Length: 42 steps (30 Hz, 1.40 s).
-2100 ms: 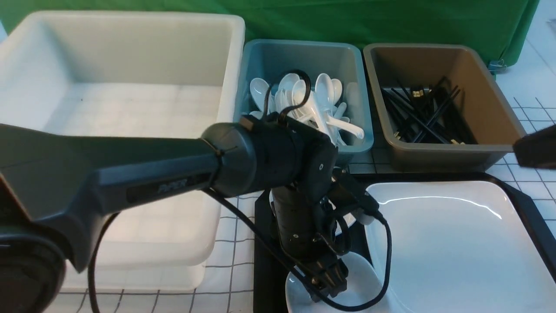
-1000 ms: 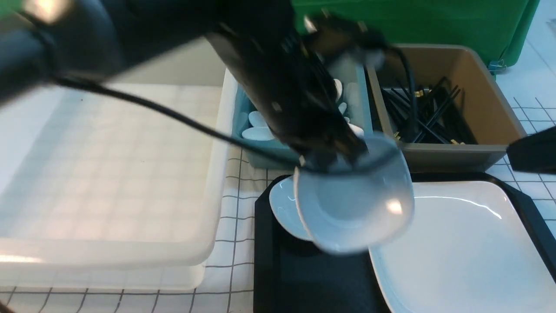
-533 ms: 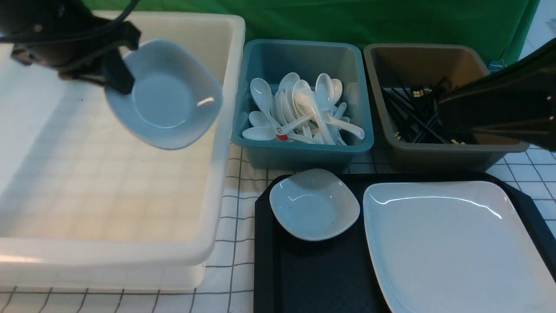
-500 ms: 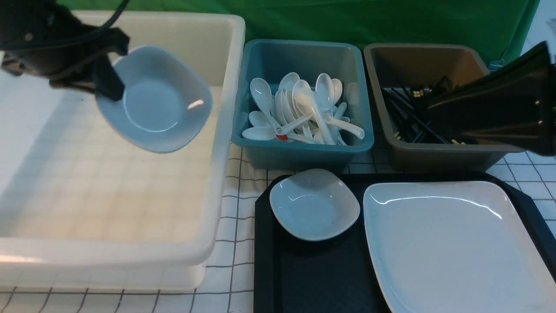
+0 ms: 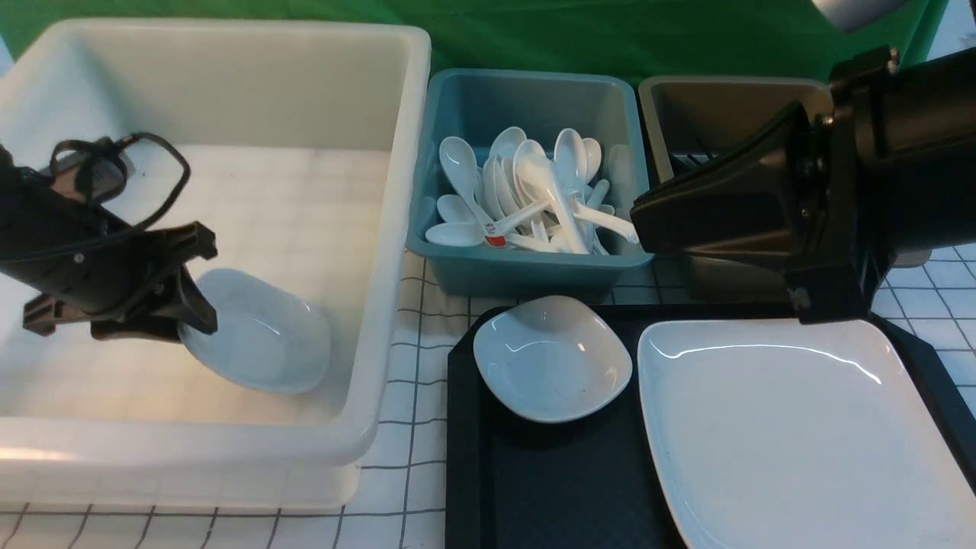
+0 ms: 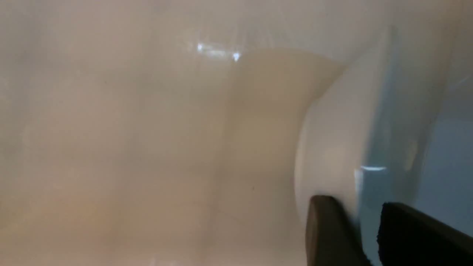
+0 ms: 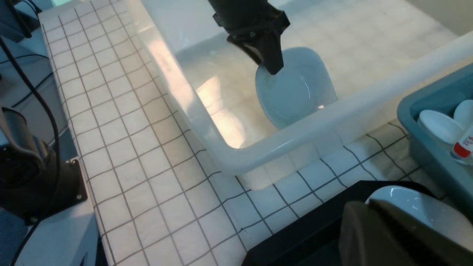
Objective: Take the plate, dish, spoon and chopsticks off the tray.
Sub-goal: Use the left arm to put the small plate into the large storage box on the left, then use the left arm to grab a small plate from the dinner plate
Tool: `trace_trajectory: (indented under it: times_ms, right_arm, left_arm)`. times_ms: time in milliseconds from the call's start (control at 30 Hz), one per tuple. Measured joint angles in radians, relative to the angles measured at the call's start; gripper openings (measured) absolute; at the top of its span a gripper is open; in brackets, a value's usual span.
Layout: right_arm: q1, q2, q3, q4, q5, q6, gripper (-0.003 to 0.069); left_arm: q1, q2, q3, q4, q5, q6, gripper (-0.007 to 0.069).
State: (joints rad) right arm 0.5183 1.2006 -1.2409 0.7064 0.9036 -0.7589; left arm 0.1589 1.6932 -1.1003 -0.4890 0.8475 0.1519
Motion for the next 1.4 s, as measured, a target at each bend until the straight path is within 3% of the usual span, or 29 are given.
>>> trace_trajectory:
  times_ms: [133, 267, 400, 533, 600, 667, 767, 833, 900, 1033, 1267, 1400]
  right_arm:
    - [0.000, 0.000, -0.001, -0.001, -0.003, 0.003, 0.0020]
    - [0.000, 0.000, -0.001, -0.001, -0.003, 0.003, 0.0020]
    - [0.000, 0.000, -0.002, -0.019, -0.003, 0.013, 0.0020]
    - [-0.011, -0.001, -0.020, -0.178, -0.006, 0.139, 0.0020]
    - [-0.034, -0.002, -0.031, -0.349, 0.000, 0.245, 0.0020]
    - [-0.062, -0.002, -0.037, -0.479, 0.025, 0.324, 0.0020]
    - [-0.132, -0.003, -0.041, -0.604, 0.097, 0.368, 0.0020]
    - [-0.155, -0.003, -0.041, -0.618, 0.116, 0.373, 0.0020]
    - [-0.206, -0.010, -0.041, -0.633, 0.151, 0.382, 0.0020]
    - [-0.260, -0.039, -0.037, -0.635, 0.157, 0.389, 0.0020]
    - [-0.287, -0.126, -0.012, -0.623, 0.177, 0.390, 0.0020]
    - [-0.287, -0.155, -0.012, -0.541, 0.251, 0.355, 0.0020]
  left_arm:
    - [0.000, 0.023, 0.001, 0.008, 0.077, 0.000, 0.0371]
    - [0.000, 0.000, -0.010, 0.058, 0.123, 0.000, 0.0382]
    - [0.000, -0.084, -0.062, 0.195, 0.153, -0.089, 0.0315]
    - [-0.059, -0.188, -0.120, 0.225, 0.121, -0.060, 0.0176]
    - [-0.166, -0.231, -0.157, 0.215, 0.105, 0.008, 0.0070]
    - [-0.288, -0.248, -0.182, 0.192, 0.079, 0.054, 0.0022]
    - [-0.541, -0.246, -0.191, 0.195, -0.049, 0.083, 0.0005]
    - [-0.620, -0.235, -0.191, 0.212, -0.102, 0.085, 0.0008]
    - [-0.804, -0.186, -0.191, 0.287, -0.219, 0.082, 0.0041]
    - [-0.983, -0.083, -0.191, 0.457, -0.303, 0.037, 0.0147]
    - [-1.049, 0.114, -0.191, 0.734, -0.324, -0.129, 0.0440]
    - [-1.035, 0.192, -0.191, 0.813, -0.335, -0.185, 0.0524]
